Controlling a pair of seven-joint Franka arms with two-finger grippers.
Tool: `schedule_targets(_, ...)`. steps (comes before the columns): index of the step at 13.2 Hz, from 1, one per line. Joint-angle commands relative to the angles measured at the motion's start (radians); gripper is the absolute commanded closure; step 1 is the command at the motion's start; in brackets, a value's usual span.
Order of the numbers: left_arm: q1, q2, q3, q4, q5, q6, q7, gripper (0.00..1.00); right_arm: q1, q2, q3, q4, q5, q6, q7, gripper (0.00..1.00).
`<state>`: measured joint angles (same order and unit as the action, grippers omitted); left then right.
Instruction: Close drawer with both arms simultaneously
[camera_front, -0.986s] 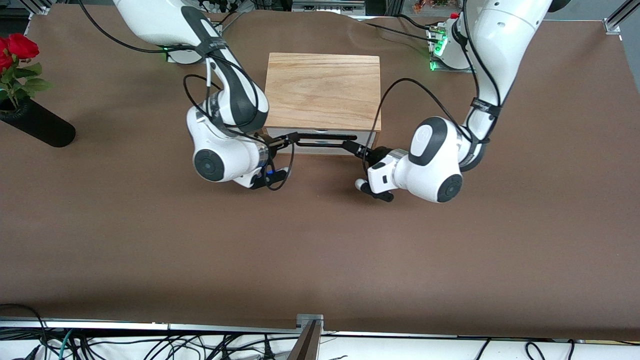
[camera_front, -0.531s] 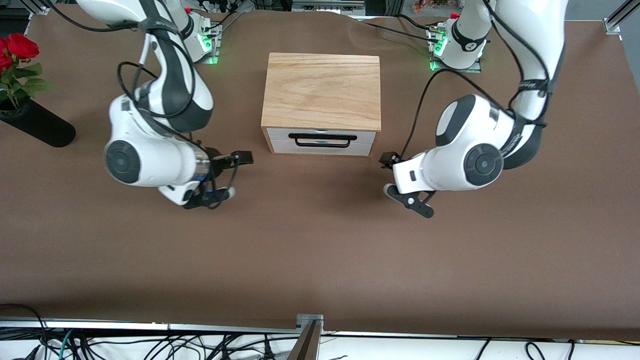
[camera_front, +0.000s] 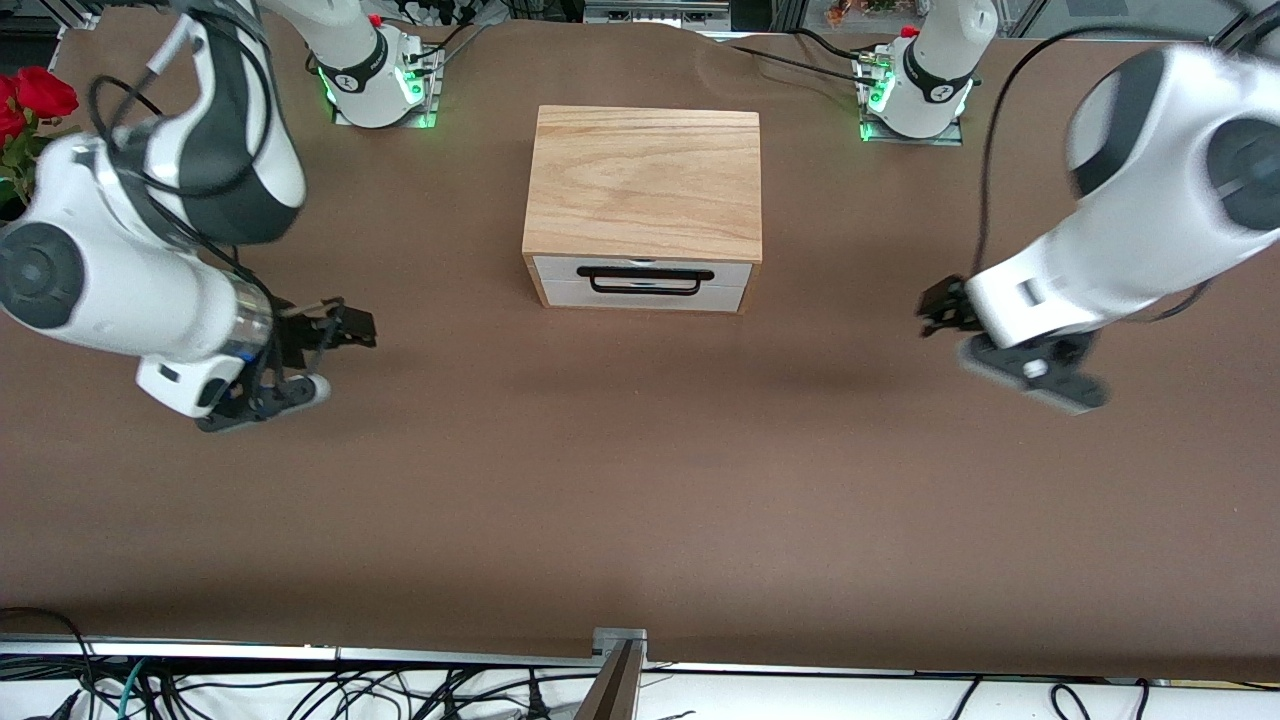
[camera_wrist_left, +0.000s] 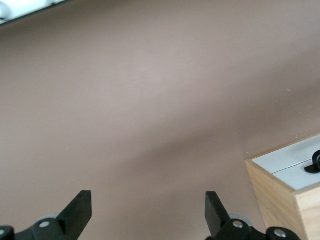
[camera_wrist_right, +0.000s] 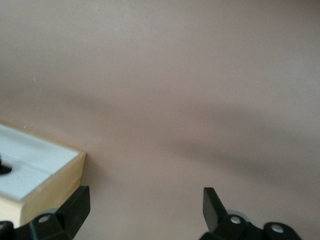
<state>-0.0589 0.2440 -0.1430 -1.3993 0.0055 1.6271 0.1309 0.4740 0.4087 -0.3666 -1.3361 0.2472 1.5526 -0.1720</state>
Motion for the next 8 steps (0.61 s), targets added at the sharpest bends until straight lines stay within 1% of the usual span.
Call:
schedule_targets(1, 0.013, -0.233, 0.020, -0.247, 0.011, 0.016, -0.065, 0.00, -0.092, -0.158, 0.064, -0.049, -0.075, -0.089, -0.009, 0.00)
schedule_targets(2, 0.013, -0.291, 0.020, -0.323, 0.013, 0.025, -0.069, 0.00, -0.145, -0.228, 0.133, -0.087, -0.148, -0.092, -0.003, 0.00)
schedule_targets(3, 0.013, -0.334, 0.020, -0.372, 0.011, 0.037, -0.070, 0.00, -0.202, -0.294, 0.208, -0.133, -0.207, -0.094, 0.000, 0.00)
schedule_targets(4, 0.013, -0.351, 0.022, -0.388, 0.013, 0.033, -0.070, 0.00, -0.254, -0.347, 0.259, -0.168, -0.221, -0.106, 0.009, 0.00)
schedule_targets(5, 0.014, -0.350, 0.020, -0.380, 0.013, 0.016, -0.071, 0.00, -0.300, -0.378, 0.288, -0.182, -0.221, -0.129, 0.009, 0.00)
schedule_targets(6, 0.014, -0.348, 0.019, -0.374, 0.013, 0.007, -0.074, 0.00, -0.322, -0.384, 0.304, -0.180, -0.221, -0.137, 0.017, 0.00)
schedule_targets(8, 0.014, -0.344, 0.019, -0.365, 0.013, 0.007, -0.074, 0.00, -0.337, -0.384, 0.305, -0.175, -0.247, -0.129, 0.016, 0.00)
